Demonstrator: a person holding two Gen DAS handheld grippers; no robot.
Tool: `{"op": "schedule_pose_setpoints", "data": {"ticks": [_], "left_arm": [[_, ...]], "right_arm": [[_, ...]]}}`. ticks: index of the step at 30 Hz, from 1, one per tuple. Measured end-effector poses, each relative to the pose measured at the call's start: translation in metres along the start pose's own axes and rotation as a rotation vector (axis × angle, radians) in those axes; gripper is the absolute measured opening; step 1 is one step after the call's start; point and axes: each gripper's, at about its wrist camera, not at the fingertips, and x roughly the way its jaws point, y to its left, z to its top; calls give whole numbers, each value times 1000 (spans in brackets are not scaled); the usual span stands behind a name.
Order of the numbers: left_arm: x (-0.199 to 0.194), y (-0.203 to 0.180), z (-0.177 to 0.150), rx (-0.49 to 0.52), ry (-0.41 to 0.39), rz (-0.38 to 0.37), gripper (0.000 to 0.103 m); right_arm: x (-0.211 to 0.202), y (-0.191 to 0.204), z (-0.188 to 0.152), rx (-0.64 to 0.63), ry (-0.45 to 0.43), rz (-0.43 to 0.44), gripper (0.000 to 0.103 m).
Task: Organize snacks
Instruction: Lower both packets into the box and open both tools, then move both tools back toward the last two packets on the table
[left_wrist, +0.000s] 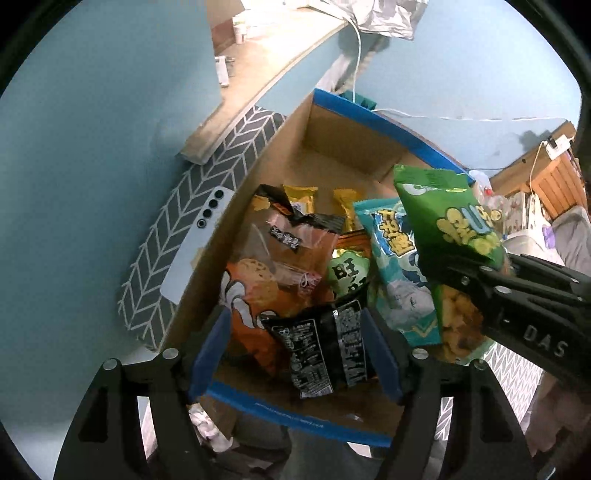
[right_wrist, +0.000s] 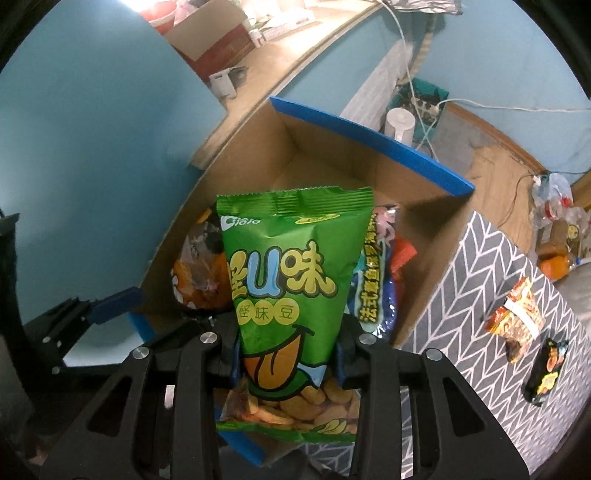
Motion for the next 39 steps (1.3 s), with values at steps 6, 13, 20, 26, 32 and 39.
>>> {"op": "schedule_pose_setpoints", "data": {"ticks": [6, 13, 20, 26, 32, 39], "left_arm": [[-5, 1, 3, -4, -9, -7, 73], [-8, -10, 3, 28, -12, -13, 73], [-13, -29, 6, 62, -6, -38, 73], [-16, -61, 5, 111, 6, -68, 73], [-15, -101, 3, 157, 28, -93, 73], [-12, -149, 3, 209, 31, -100, 74]], "right_arm": [[-7, 3, 2, 0, -30, -20, 55], [-21, -8, 0, 21, -53, -44, 60], [-41, -35, -13, 66, -77, -82, 64], [-58, -70, -29, 117, -91, -123, 66], [-74, -112, -46, 165, -96, -168, 66], [-89, -159, -63, 197, -90, -205, 66]]}}
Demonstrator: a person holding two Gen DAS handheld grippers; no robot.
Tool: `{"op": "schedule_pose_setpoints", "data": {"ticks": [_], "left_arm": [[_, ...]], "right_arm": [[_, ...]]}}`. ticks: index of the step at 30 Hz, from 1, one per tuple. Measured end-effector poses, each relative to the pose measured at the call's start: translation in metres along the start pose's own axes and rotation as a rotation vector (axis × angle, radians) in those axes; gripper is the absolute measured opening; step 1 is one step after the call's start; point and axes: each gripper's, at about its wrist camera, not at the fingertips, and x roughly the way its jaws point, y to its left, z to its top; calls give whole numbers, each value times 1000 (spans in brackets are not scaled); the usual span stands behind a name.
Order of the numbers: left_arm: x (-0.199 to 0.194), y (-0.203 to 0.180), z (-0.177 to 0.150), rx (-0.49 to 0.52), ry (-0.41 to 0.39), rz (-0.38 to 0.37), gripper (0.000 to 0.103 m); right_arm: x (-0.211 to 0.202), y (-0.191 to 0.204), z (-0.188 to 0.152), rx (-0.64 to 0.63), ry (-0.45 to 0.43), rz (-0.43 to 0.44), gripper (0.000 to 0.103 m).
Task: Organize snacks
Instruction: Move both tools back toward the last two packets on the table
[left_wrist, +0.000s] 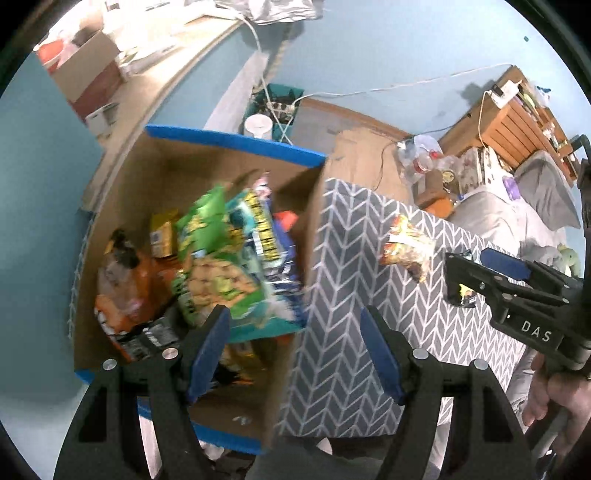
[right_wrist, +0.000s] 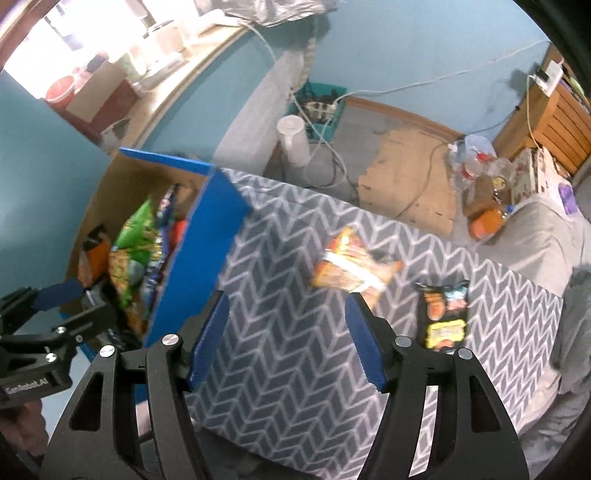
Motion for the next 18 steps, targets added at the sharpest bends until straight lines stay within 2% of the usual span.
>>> {"op": "schedule_pose_setpoints", "data": {"ticks": [7, 10, 13, 18], "left_arm": [[21, -34, 12, 11, 26, -3, 74], [34, -49, 16, 9, 41, -11, 74], [48, -67, 16, 30, 49, 12, 74], [76, -89, 18, 44, 87, 24, 74]], "right_arm": [[2, -44, -3, 15, 12, -36, 66], [10, -64, -5, 25, 25, -56, 66], [21, -80, -4, 31, 45, -64, 66], [43, -97, 4, -8, 69, -88, 66]]}}
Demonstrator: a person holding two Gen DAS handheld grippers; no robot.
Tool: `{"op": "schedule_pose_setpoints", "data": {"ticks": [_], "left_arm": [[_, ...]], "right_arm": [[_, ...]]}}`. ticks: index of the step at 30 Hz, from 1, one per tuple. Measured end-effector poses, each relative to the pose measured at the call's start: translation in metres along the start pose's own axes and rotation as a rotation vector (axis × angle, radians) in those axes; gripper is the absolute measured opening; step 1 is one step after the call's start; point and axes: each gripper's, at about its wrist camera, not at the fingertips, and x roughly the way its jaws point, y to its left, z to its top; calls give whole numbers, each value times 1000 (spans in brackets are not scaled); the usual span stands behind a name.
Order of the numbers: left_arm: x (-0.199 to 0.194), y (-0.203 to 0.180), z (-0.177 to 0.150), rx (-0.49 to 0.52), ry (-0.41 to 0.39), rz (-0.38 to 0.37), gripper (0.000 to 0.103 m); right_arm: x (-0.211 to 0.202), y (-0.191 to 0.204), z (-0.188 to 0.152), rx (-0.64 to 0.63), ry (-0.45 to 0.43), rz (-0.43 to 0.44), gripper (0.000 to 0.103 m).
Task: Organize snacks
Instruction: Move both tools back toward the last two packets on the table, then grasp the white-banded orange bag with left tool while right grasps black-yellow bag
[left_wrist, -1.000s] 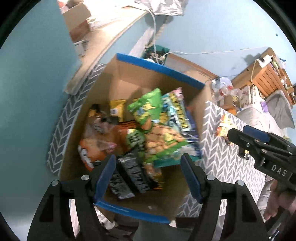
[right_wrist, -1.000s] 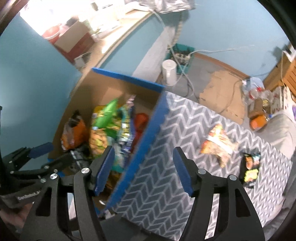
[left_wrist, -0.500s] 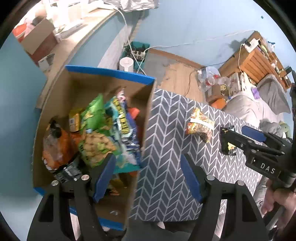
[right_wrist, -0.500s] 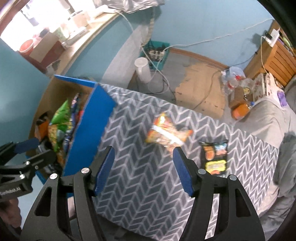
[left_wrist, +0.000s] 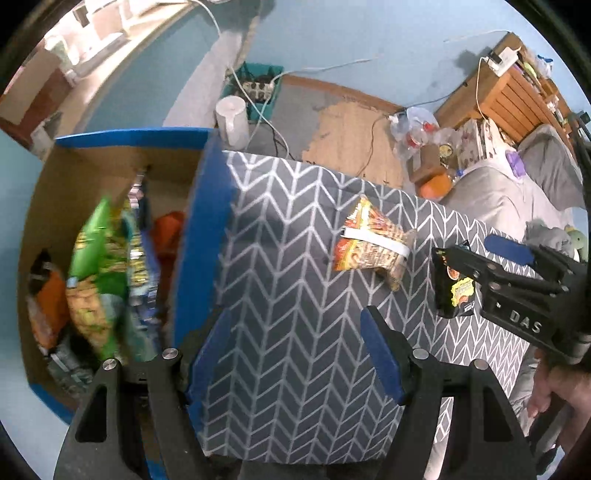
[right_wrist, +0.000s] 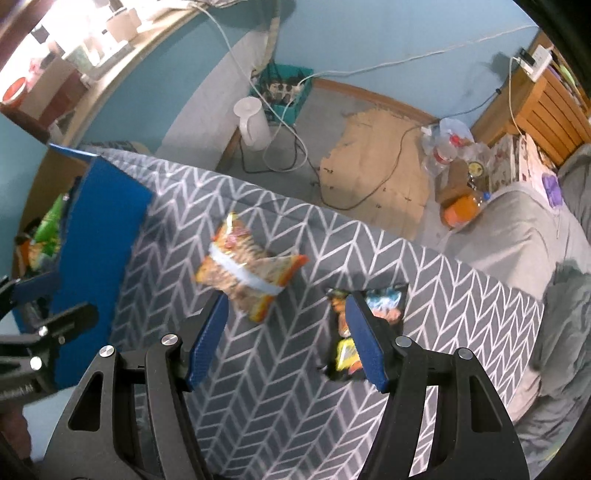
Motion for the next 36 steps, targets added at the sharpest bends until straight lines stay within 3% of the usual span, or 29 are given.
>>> {"op": "schedule_pose_setpoints", "data": {"ticks": [8, 15, 30, 31, 33, 36], "left_arm": [[40, -9, 12, -31, 41, 45, 74], [49, -2, 15, -76, 54, 65, 74], [44, -11, 25, -60, 63, 24, 80], [44, -13, 26, -59, 67, 16, 80], [44, -18, 26, -60, 73, -13, 83], [46, -27, 30, -75, 62, -29, 88]], "right_arm": [[43, -5, 21, -85, 18, -33, 66], [69, -2, 24, -109, 56, -28, 66], [59, -4, -13, -9, 99, 55, 66], [55, -6, -14, 2, 93, 53, 67], [45, -16, -19, 34, 68, 53, 80], [30, -35, -29, 90, 30, 46, 82]]}}
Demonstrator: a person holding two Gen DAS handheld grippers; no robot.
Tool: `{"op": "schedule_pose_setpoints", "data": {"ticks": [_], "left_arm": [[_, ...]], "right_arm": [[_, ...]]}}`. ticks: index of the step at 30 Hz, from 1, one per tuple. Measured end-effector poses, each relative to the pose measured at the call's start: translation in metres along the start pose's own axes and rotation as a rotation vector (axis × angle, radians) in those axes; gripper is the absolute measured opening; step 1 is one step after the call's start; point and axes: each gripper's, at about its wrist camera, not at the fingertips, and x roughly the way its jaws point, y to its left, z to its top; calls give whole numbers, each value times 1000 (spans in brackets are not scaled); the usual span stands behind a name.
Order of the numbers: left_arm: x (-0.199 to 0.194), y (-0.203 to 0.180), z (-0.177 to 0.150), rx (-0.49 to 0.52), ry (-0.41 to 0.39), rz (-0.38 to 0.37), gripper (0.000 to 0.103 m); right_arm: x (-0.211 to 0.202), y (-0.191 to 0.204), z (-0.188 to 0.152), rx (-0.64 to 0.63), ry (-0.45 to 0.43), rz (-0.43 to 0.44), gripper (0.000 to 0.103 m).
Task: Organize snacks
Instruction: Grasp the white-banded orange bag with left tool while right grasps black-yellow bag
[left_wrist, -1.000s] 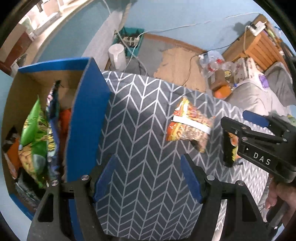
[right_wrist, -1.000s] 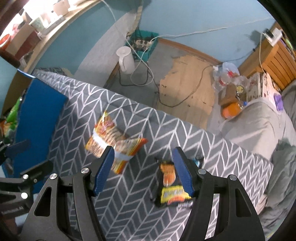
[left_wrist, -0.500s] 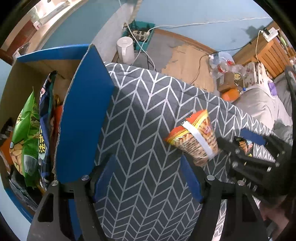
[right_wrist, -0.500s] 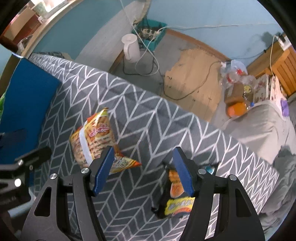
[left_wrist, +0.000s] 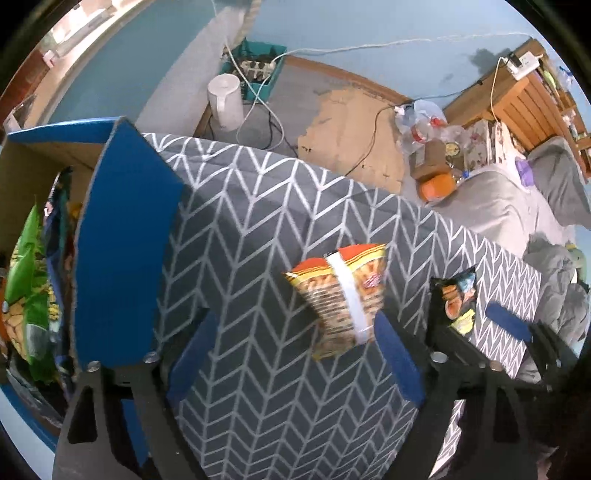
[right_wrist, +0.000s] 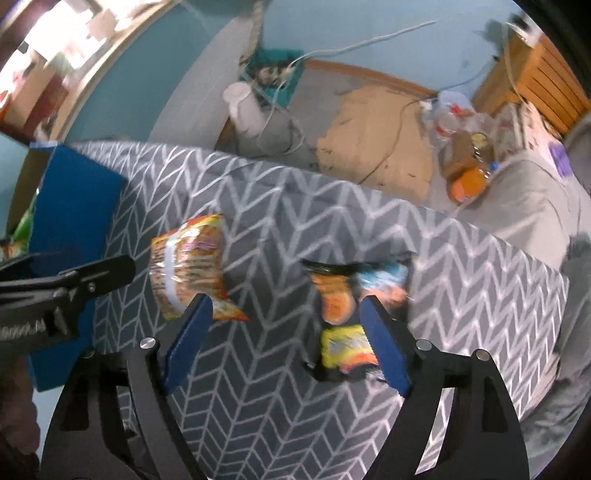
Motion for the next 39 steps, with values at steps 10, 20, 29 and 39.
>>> {"op": "schedule_pose_setpoints", "data": {"ticks": [10, 20, 29, 39], "left_arm": [[30, -20, -1, -68, 57, 12, 89], [62, -35, -1, -51, 88, 62, 90], [64, -32, -6, -7, 57, 51, 51], [46, -12, -23, -1, 42, 32, 43]], "right_arm": [[-11, -58, -33, 122, 25, -6, 82], [4, -66, -31, 115, 40, 4, 82], [26, -63, -25, 71, 60, -22, 82], [44, -58, -17, 52, 65, -53, 82]]}}
